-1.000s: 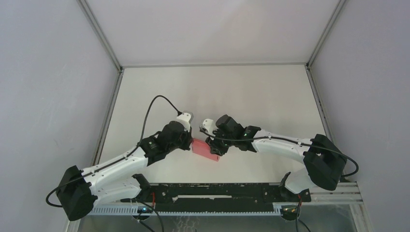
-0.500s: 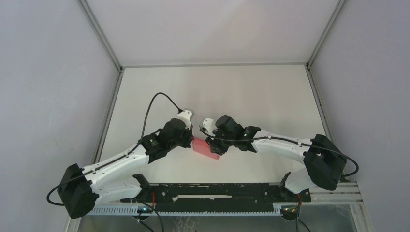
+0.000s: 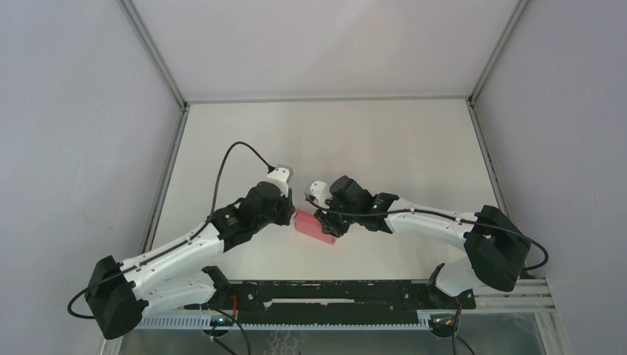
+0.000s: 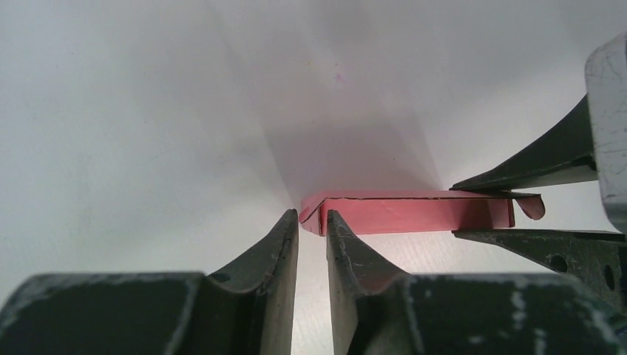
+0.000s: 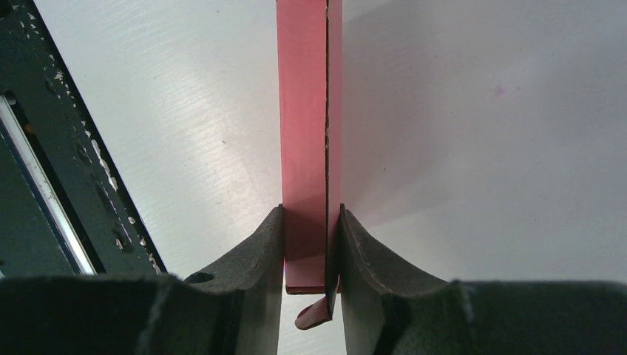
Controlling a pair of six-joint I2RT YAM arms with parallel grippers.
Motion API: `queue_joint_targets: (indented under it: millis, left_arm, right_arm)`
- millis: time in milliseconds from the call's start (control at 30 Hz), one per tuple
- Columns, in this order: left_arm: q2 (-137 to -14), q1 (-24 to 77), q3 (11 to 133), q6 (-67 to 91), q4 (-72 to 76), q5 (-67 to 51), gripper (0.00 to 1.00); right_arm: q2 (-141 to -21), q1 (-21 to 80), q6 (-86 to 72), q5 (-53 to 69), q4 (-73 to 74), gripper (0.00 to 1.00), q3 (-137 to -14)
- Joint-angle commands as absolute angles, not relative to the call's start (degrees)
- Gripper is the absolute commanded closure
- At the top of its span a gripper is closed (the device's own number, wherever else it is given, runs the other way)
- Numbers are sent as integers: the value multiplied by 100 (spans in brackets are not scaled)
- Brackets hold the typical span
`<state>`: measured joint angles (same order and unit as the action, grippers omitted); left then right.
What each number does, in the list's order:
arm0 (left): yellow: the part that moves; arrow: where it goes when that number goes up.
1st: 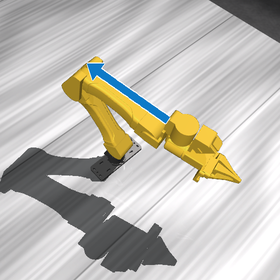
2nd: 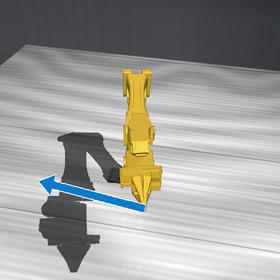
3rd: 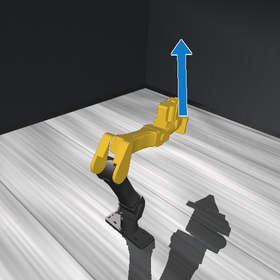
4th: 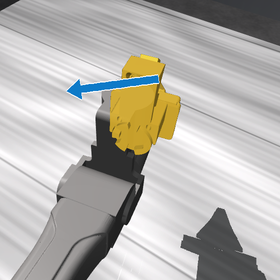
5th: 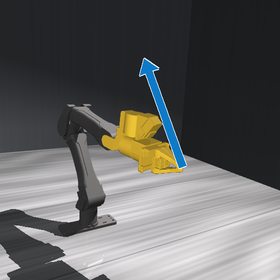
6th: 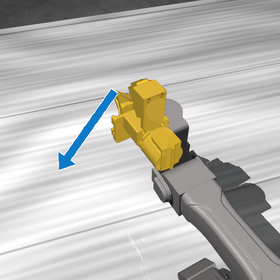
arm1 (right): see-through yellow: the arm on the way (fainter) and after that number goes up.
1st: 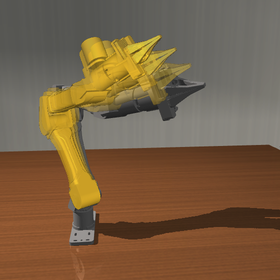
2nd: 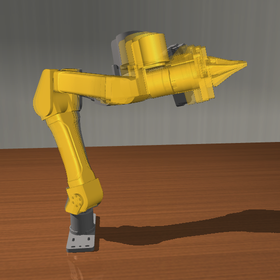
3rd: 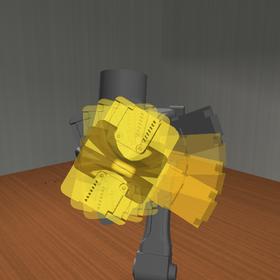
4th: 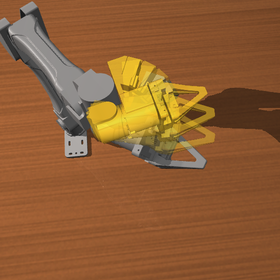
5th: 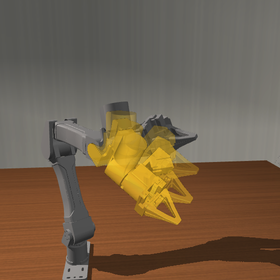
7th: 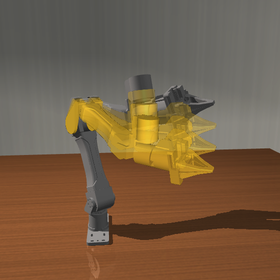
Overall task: Fold the paper box
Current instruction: Close the paper box at the center of the board.
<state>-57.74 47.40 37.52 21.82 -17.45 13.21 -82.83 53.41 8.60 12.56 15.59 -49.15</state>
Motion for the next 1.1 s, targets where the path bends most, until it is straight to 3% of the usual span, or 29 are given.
queue_joint_targets:
  millis: [0,833,1067]
  left_arm:
    - [-5842,4758,3741,2037,-1385,1245,74]
    - [-6142,4673,3597,1924,-1169,965,85]
    - [-6092,4662,3562,1938,-1195,1075,79]
  right_arm:
    - [-8174,5366,862,1161,1697,89,-5010]
    - [-8112,5221,914,1339,1698,89,-5010]
    - [-8108,5220,899,1345,1726,89,-5010]
